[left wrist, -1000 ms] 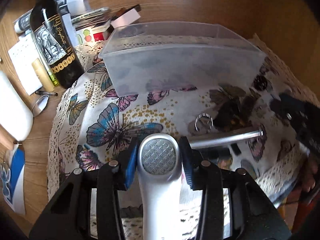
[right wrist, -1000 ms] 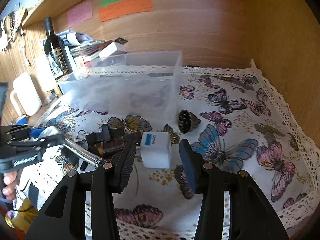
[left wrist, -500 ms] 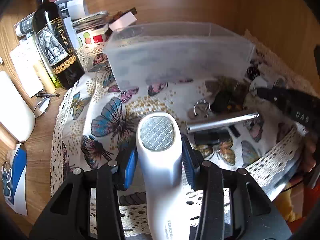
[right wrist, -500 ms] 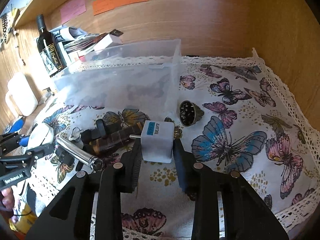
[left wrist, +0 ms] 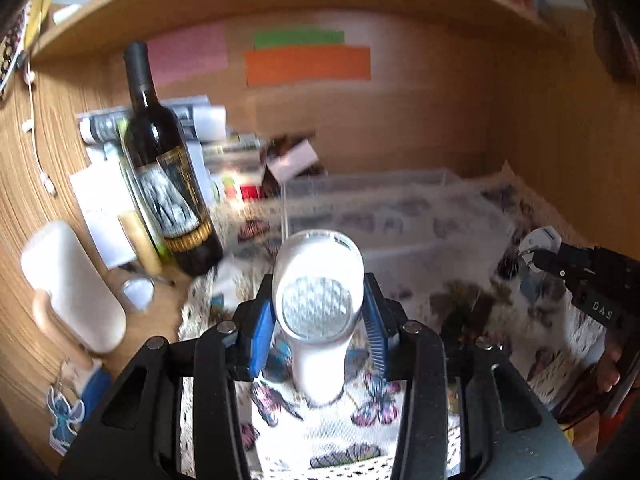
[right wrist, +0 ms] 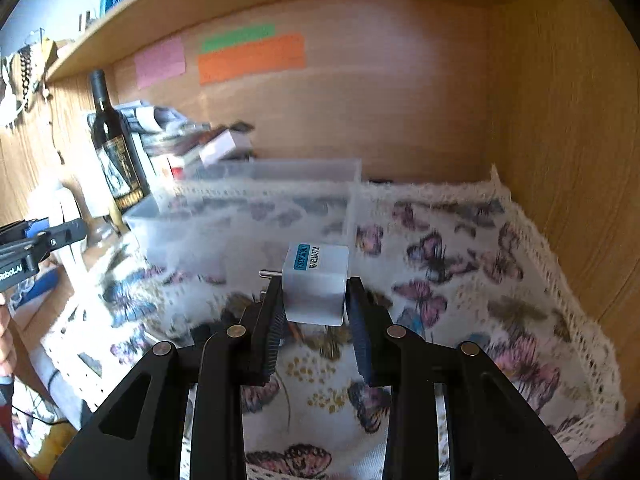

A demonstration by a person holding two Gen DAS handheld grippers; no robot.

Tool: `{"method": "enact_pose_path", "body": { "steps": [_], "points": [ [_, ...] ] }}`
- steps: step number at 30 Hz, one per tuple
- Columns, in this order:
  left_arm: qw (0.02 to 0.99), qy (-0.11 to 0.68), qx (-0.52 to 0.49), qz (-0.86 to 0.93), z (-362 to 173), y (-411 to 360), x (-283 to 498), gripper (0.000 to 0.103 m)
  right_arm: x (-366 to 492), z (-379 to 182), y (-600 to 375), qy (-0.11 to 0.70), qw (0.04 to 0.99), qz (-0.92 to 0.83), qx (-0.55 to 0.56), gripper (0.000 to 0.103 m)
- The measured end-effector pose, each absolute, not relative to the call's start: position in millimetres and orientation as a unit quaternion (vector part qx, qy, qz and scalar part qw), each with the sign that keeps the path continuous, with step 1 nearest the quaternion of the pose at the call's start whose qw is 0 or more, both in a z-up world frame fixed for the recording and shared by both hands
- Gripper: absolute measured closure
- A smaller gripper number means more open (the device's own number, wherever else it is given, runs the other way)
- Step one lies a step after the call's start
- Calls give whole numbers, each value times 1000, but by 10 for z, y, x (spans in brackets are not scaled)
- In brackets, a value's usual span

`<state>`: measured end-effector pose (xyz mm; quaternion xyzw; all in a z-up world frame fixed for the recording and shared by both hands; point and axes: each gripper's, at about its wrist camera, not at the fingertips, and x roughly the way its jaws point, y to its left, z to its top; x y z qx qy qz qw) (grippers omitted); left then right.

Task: Organize rigid objects
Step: 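Lower the massager into the clear box with the left tool while the right tool drops the adapter in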

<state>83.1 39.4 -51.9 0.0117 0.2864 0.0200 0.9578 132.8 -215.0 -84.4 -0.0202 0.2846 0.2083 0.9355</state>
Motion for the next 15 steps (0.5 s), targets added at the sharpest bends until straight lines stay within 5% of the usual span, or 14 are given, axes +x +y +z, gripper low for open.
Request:
{"method": "enact_pose_path", "body": {
  "steps": [15],
  "points": [
    [972, 237, 4, -5, 6, 380, 1106, 62, 1588, -377, -1984, 233, 948, 217, -24, 75]
  ]
}}
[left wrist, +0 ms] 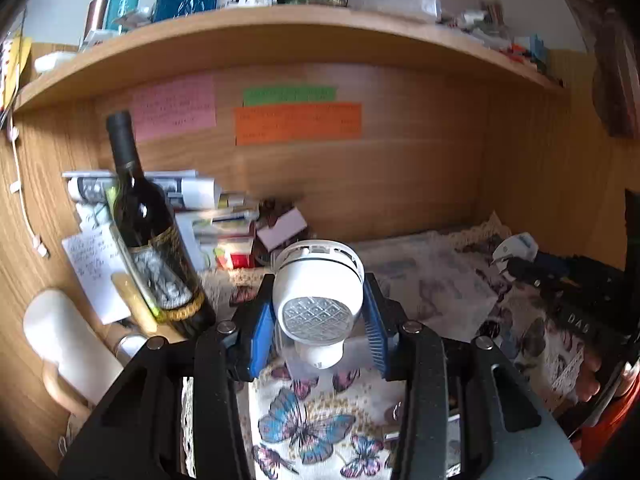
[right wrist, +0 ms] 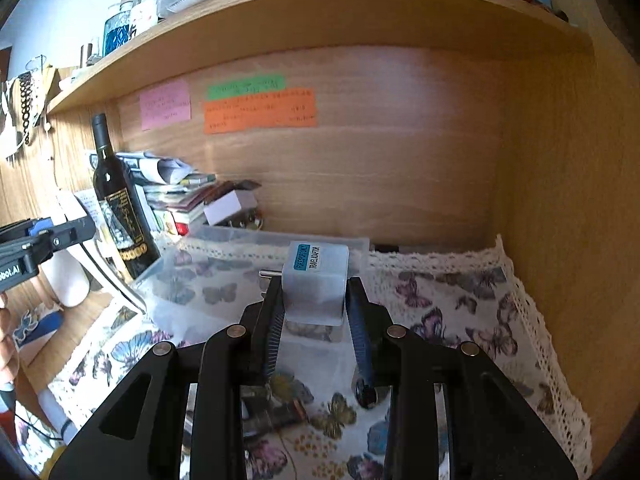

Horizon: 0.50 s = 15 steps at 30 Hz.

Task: Organize rigid objects
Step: 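Lower the massager into the clear box with the left tool while the right tool drops the adapter in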

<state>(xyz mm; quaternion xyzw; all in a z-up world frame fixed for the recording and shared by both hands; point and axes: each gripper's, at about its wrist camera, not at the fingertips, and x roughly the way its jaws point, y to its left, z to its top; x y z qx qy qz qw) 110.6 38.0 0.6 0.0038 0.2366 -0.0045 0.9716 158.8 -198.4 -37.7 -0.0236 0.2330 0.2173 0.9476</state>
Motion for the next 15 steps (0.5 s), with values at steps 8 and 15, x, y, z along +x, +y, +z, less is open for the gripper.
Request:
{"method": "enact_pose_path", "body": {
  "steps": [8, 15],
  "points": [
    [974, 225, -10, -10, 136, 424, 1439, 62, 1770, -305, -1847, 230, 946, 227, -30, 75],
    [968, 252, -6, -19, -144, 348, 1881, 62, 2029, -503, -1662, 268, 934, 233, -44, 75]
  ]
}}
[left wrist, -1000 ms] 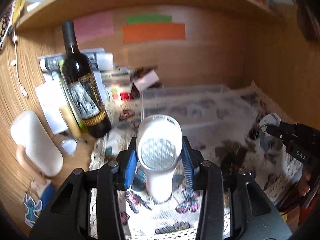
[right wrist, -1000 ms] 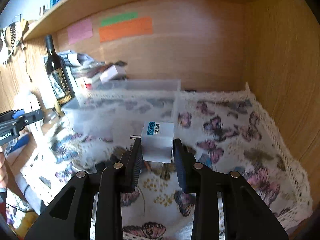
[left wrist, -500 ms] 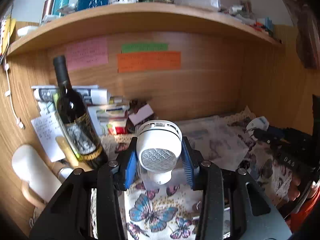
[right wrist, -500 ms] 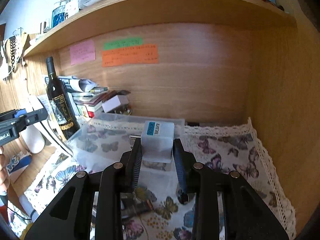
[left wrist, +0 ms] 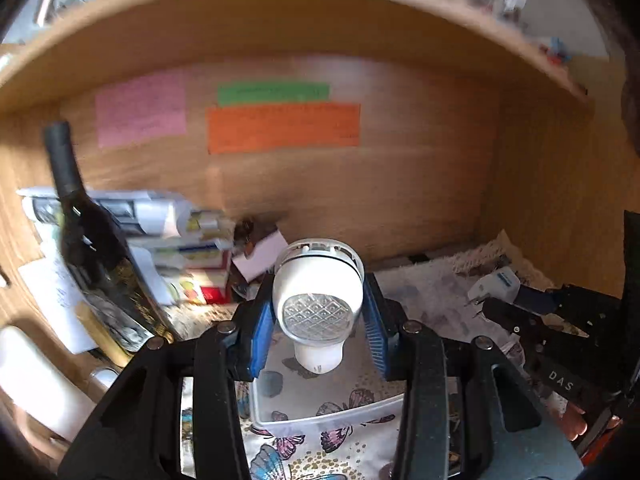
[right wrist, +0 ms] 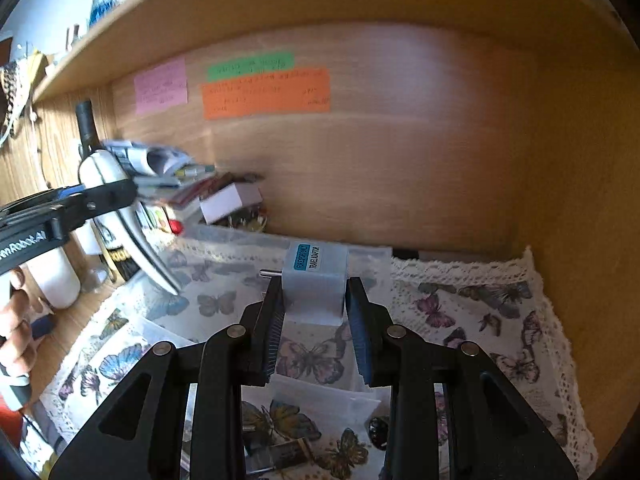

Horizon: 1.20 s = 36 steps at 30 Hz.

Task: Organize rigid objects
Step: 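Lower the massager into the clear box with the left tool while the right tool drops the adapter in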

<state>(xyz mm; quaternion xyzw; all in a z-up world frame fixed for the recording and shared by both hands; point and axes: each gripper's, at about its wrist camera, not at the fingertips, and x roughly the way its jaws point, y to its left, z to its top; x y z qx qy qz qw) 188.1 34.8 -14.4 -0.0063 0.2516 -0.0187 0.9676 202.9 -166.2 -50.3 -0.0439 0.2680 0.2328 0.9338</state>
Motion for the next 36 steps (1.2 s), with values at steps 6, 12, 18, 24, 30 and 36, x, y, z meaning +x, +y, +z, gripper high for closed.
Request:
{"method": "enact_pose_path", "body": {
  "steps": [6, 12, 18, 24, 30, 36],
  "points": [
    [955, 294, -14, -32, -515, 422, 1985, 62, 2183, -729, -1518, 304, 921, 234, -70, 75],
    [956, 290, 11, -34, -503, 455, 1814, 62, 2273, -868, -1424, 326, 911, 238, -84, 75],
    [941, 335, -2, -37, -688, 539, 1927, 64, 2317, -970, -1364, 340, 904, 241, -90, 75],
    [930, 365, 4, -36, -906, 472, 2071, 64, 2335, -991, -1346, 341, 904, 243, -90, 75],
    [923, 384, -1, -29, -973, 455, 2218, 64, 2363, -993, -1353, 350, 901, 242, -83, 74],
    [921, 389, -6, -32, -953, 429, 2176, 63, 2262, -921, -1375, 343, 903, 246, -84, 65]
  ]
}}
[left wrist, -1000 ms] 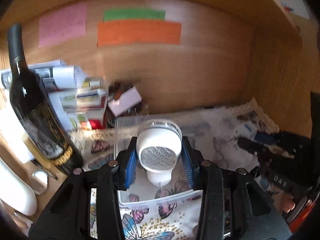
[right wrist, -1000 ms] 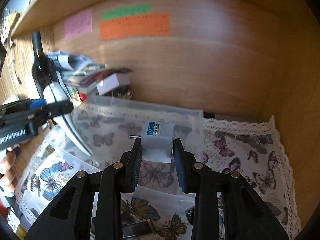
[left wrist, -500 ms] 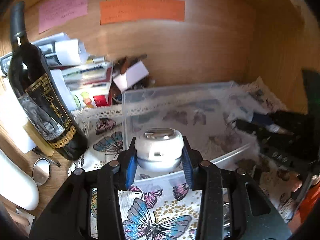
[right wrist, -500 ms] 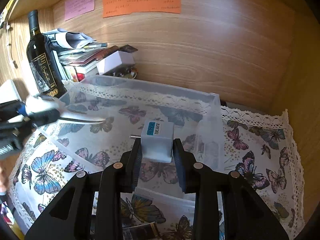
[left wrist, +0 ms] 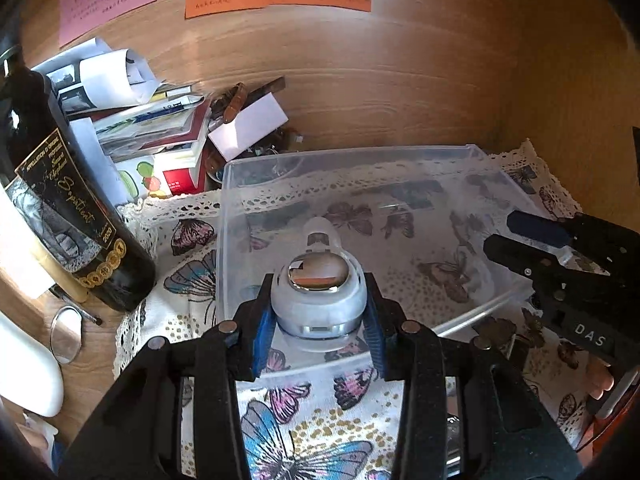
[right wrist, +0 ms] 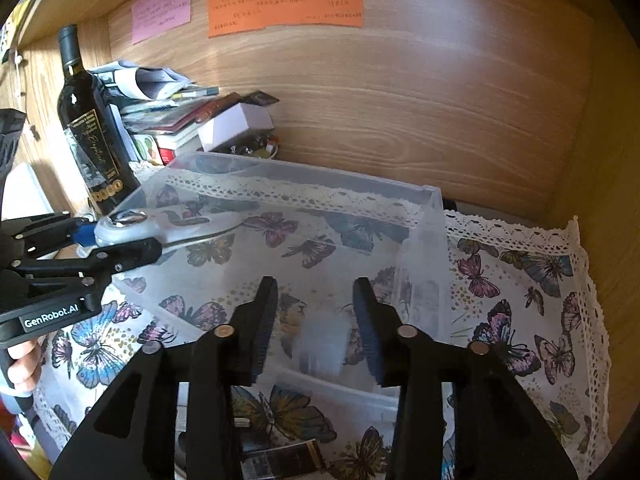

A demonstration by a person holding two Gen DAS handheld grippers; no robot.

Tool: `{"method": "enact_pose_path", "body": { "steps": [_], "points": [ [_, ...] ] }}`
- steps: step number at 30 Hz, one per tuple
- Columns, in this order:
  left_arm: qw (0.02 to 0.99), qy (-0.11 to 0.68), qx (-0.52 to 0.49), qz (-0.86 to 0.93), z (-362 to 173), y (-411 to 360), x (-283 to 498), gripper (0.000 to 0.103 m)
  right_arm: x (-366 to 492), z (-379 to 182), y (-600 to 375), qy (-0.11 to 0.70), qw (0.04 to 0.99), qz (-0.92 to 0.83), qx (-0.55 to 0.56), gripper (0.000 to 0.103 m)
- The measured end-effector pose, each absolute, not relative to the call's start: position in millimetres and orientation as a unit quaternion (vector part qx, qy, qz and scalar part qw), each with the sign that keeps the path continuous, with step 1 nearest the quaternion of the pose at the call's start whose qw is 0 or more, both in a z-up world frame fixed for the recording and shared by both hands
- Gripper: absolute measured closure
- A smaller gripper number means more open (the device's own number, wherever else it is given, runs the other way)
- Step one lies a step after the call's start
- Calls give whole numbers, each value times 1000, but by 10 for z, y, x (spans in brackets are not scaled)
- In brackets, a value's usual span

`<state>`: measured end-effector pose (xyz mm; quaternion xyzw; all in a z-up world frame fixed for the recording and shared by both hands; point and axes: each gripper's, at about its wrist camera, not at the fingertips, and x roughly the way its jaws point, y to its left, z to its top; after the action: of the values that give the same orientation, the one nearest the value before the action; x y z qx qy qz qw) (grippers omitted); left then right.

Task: Organize rigid objects
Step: 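Lower the massager into the clear box with the left tool while the right tool drops the adapter in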

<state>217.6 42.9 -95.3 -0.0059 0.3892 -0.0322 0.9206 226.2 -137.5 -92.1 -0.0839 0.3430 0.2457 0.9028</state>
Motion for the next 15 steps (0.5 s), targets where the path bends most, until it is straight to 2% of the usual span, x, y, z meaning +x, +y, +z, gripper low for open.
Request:
{"method": "enact_pose_path", "body": {
  "steps": [3, 5, 9, 11, 13, 15],
  "points": [
    [924, 382, -7, -26, -904, 441, 2101, 56, 2173, -832, -1421, 339, 904, 246, -86, 63],
    [934, 357, 2, -9, -799, 437, 2005, 40, 2111, -761, -1459, 328, 908, 244, -86, 59],
    [950, 311, 3, -7, -538, 430, 1788, 29, 1957, -586, -1579, 301, 920, 235, -84, 57],
    [956, 292, -1, -12, -411, 419, 1680, 16, 1882, -501, -1654, 287, 926, 232, -79, 54],
    [961, 276, -3, -14, -332, 395, 1565, 10, 1800, -427, -1744, 274, 932, 227, -71, 49],
    [963, 270, -2, -21, -303, 350, 1494, 7, 1734, -393, -1814, 261, 937, 223, -65, 48]
  ]
}}
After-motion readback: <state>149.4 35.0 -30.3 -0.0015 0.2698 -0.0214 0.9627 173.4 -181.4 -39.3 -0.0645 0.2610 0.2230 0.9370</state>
